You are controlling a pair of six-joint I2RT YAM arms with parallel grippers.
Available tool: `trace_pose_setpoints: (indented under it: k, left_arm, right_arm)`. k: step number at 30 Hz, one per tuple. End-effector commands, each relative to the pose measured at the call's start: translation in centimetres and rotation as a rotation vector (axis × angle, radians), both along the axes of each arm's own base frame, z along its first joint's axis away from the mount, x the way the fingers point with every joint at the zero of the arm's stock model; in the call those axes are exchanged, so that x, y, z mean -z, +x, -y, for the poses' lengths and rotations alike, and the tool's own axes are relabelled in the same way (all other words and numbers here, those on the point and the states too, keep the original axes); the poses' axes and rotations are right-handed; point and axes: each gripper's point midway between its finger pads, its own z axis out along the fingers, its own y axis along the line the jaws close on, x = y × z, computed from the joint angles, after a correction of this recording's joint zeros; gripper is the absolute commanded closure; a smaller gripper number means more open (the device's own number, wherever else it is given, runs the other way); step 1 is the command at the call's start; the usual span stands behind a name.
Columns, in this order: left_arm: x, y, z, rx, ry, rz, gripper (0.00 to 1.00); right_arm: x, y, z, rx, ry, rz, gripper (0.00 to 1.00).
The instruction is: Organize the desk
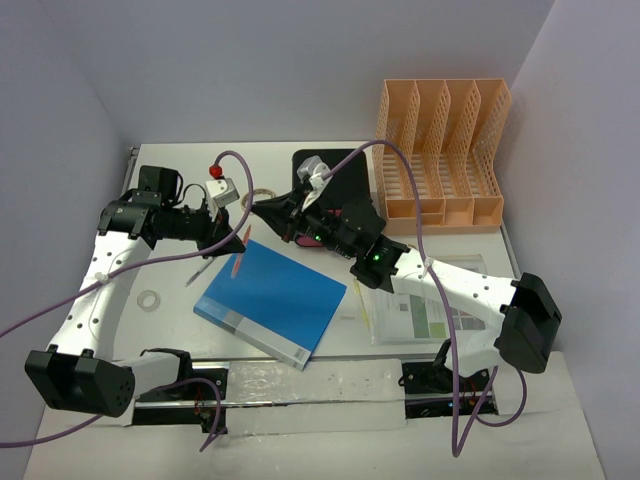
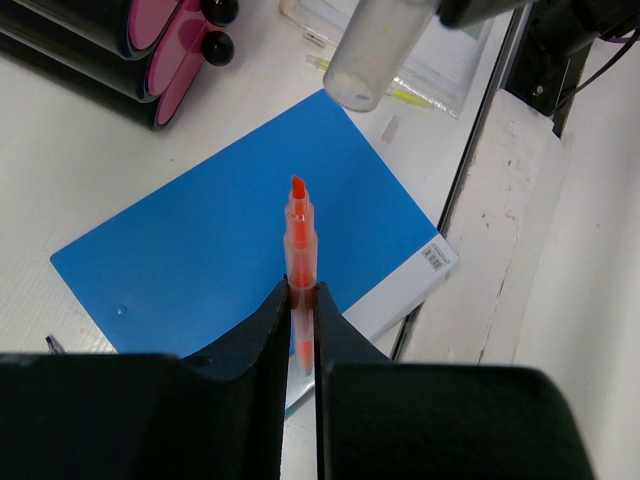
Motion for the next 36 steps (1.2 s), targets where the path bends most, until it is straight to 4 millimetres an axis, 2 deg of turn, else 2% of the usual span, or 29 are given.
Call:
trace_pose_setpoints:
  k: [1,6,18,36]
  left_arm:
    - [-1.0,-0.4,0.6,0.032,-0.035,0.034,1.00]
    - [-1.4,0.1,0.8,0.010,-0.052,0.030,1.00]
    - [-0.6,0.3,0.8,-0.005,-0.047,0.017,1.00]
    - [-0.8,0.7,0.7,-0.029,-0.045,0.026,1.00]
  right_arm:
    - [-1.3,-0.6,0.5,-0.016,0.029,0.015,1.00]
    - [-0.8,-0.5,0.5,-0.017,0.031,-0.006,1.00]
    - [0.9,0.9,0.4,-0.031,0.032,-0.075,1.00]
    - [3.0,0.7,-0.5,-0.073,-0.002,-0.132,1.00]
